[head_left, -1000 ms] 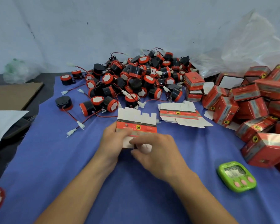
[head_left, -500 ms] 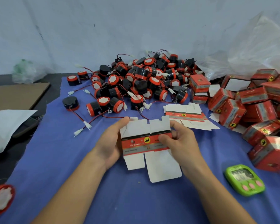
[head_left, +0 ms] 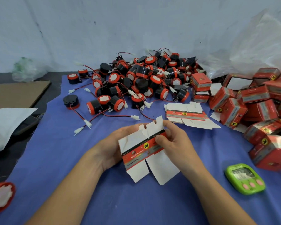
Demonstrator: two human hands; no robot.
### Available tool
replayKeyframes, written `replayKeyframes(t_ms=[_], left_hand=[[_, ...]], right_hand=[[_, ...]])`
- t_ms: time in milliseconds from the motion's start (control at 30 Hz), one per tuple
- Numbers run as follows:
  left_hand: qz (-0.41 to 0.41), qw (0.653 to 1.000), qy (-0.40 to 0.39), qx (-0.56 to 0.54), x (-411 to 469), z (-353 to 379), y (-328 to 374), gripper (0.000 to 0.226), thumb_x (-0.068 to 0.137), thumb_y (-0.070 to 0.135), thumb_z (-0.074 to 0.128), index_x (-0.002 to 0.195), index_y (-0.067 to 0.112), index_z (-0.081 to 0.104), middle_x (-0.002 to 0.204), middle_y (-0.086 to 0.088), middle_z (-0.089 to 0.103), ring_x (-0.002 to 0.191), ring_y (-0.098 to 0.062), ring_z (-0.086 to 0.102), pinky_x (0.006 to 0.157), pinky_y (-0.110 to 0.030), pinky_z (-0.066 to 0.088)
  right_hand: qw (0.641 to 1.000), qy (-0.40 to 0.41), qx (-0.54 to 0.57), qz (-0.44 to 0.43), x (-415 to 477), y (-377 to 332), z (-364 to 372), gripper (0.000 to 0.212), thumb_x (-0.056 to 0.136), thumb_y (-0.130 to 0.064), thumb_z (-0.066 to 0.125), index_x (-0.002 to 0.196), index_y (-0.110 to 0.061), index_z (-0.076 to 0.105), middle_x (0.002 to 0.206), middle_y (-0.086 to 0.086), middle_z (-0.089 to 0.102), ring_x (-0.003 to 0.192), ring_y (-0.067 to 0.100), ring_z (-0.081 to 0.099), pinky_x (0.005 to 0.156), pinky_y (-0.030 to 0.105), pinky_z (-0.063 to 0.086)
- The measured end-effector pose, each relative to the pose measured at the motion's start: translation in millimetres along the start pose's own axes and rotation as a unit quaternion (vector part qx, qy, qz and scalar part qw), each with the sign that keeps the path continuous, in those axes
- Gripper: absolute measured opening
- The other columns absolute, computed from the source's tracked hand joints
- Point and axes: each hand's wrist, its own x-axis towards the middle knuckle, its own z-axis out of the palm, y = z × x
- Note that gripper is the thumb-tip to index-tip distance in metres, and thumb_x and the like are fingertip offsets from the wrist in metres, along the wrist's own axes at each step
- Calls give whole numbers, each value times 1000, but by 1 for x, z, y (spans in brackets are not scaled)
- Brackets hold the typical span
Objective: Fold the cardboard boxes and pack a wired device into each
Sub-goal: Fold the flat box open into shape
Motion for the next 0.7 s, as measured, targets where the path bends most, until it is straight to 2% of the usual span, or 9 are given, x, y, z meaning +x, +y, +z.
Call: replayKeyframes(t_ms=[67,133,200,233,300,367,433,567,700], left_hand=[[12,999,36,-15,-2,5,0,23,83,40,68,85,27,86,89,-7,81,75,-16,78,62,-26,60],[48,994,94,-13,2,6,-5,39,90,32,59,61,21,82,63,-4,74,53,-9,70,50,-20,55],[77,986,146,35,5,8,-7,55,100,10,52,52,18,77,55,-3,69,48,-9,66,47,-18,53],[98,980,159,68,6,10,-7,50,98,2,54,59,19,80,62,-5,73,55,-13,69,52,-21,55],[147,961,194,135,7,14,-7,38,94,-3,63,77,24,84,78,-5,79,68,-18,75,58,-25,57],[181,942,208,190,6,16,-10,38,95,-2,67,102,33,80,83,-4,81,77,-19,78,61,-28,60],[206,928,218,222,4,20,-12,50,96,2,67,120,45,70,82,-5,80,80,-21,79,67,-39,63],[241,906,257,233,1,22,-8,56,93,3,73,124,48,66,76,-3,79,77,-21,78,73,-48,64],[223,913,271,210,-1,22,-6,51,89,6,80,124,39,68,78,-4,80,79,-21,79,76,-51,64]], right_hand=[[1000,5,-10,2,-2,-1,4,40,102,-22,60,114,-60,57,97,-14,75,94,7,71,75,18,53],[998,41,-45,3,-6,-4,7,52,97,-27,68,126,-65,47,110,-27,70,101,-3,64,76,11,46],[984,109,-136,-42,-10,-8,8,76,86,-28,79,144,-56,40,135,-30,53,122,-4,48,96,11,39],[971,129,-182,-83,-11,-10,9,78,80,-26,81,145,-50,44,145,-25,46,133,0,40,107,18,35],[962,114,-203,-141,-13,-15,16,63,73,-27,78,130,-46,60,153,-19,40,142,6,34,115,28,32],[978,64,-147,-131,-16,-19,22,47,69,-31,70,114,-44,64,147,-24,42,140,0,37,113,26,37],[984,43,-116,-127,-16,-19,22,40,69,-33,69,107,-41,63,137,-32,43,134,-5,41,106,21,40],[971,43,-160,-171,-17,-21,18,52,67,-45,71,119,-44,60,142,-29,40,135,-5,40,101,14,38],[961,53,-183,-201,-16,-21,23,55,62,-43,77,114,-42,59,141,-34,36,140,-6,33,106,16,34]])
